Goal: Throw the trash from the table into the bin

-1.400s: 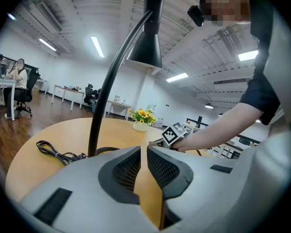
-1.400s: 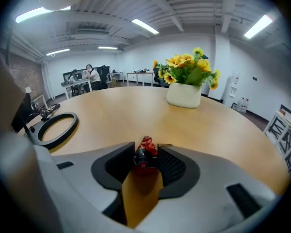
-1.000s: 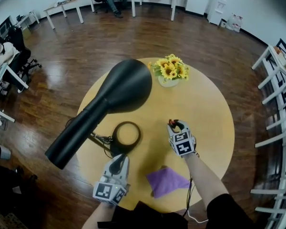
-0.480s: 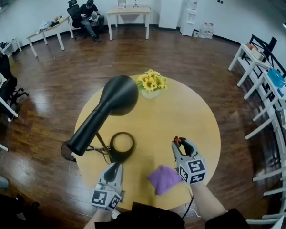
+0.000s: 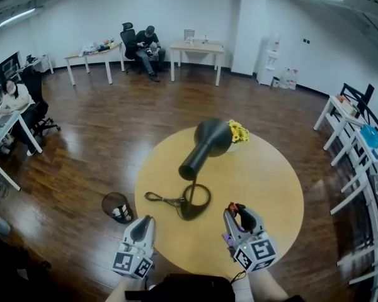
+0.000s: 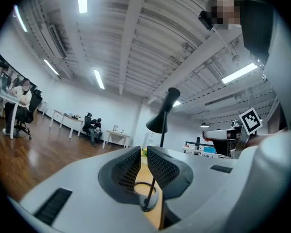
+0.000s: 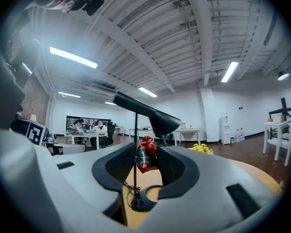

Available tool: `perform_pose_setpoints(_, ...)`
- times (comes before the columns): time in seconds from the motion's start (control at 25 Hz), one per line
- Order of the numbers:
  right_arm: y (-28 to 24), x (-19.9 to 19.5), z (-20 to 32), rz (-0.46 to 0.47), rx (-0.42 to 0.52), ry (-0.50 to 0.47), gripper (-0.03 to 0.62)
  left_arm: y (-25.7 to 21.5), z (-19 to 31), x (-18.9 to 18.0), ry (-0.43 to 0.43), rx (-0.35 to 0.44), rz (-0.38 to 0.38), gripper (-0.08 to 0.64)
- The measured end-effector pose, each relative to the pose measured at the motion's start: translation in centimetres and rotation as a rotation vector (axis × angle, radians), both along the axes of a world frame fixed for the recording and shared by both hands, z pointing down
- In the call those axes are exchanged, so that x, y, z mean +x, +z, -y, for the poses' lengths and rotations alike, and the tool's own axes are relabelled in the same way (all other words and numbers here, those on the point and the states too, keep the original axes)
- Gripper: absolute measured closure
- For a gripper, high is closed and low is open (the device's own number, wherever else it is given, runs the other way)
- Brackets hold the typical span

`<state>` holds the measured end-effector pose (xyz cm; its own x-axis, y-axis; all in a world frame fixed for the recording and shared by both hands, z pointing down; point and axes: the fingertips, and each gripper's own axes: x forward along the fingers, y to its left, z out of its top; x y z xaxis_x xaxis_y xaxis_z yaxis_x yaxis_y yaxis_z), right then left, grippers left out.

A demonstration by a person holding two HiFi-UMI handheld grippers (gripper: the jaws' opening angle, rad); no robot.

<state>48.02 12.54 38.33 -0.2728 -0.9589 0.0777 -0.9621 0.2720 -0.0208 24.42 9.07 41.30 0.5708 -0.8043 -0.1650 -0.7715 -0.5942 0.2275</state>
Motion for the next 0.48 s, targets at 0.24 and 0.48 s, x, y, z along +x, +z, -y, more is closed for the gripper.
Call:
perform_pose_setpoints(0.24, -2.5, -15.1, 2.1, -0.034, 0.071, -0.303, 0.451, -1.5, -2.7, -11.2, -0.186, 0.045, 0.017, 0.523)
perform_pose_setpoints(0.48, -4.0, -29.5, 3.5, 0.003, 0.069, -0.537, 0.451, -4.6, -7.3, -24.4, -0.449, 0.074, 0.026, 0.523)
